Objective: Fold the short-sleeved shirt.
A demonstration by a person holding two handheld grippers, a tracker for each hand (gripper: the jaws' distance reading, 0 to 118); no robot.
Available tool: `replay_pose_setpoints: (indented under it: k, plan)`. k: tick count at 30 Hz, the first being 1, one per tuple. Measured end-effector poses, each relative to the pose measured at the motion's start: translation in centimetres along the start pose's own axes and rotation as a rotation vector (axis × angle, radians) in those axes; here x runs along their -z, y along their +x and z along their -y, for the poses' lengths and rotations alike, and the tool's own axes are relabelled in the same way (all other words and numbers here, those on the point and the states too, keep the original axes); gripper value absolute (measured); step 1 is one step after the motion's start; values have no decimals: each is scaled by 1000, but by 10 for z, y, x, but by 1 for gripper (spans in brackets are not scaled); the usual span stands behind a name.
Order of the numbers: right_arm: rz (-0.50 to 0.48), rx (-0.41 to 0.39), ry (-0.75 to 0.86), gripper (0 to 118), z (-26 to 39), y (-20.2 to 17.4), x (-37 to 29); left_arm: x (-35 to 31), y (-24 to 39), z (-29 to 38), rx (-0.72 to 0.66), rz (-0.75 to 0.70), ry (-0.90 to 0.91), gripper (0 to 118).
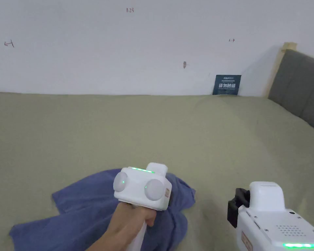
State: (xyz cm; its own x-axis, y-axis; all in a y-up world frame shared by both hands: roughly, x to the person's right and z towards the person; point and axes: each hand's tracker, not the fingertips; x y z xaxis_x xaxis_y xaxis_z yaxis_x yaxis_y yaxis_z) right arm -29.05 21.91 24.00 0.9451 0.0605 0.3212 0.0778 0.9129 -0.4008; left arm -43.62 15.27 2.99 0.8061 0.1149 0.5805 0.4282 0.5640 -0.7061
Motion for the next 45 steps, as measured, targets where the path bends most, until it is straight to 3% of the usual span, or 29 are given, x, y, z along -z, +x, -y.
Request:
replay_pose_setpoints:
  k: [2,4,6,7,12,13,15,21,28,32,38,45]
  plan:
    - [-9,1,-18,7,5,-2,6,6,-6,6,-23,16,-1,2]
    - [-11,-2,-23,7,7,-5,9,2,-12,9,-41,21,17,12]
    - [-20,-4,-29,7,8,-8,9,-5,-16,14,-59,23,41,91]
    - [-20,-4,-29,7,9,-10,8,-7,-20,17,-72,41,44,118]
    - [-42,-3,-21,7,7,-18,-5,-64,-34,32,-80,-60,179,94]
    - [-50,-3,-18,7,7,-20,-8,-80,-38,39,-82,-82,211,80]
    - [-65,-2,-4,7,6,-26,-20,-116,-61,66,-116,-133,315,0]
    - [-117,-25,45,7,8,-44,-56,-243,-85,168,-188,-329,469,0]
    - [-146,-59,79,7,17,-62,-83,-309,-116,243,-274,-514,513,0]
    - [-170,-62,70,7,14,-69,-84,-312,-128,248,-356,-480,489,0]
    - [-174,-64,72,7,9,-76,-74,-291,-147,224,-359,-463,474,0]
    - [-165,-84,17,7,12,-80,-41,-199,-208,157,-359,-335,193,0]
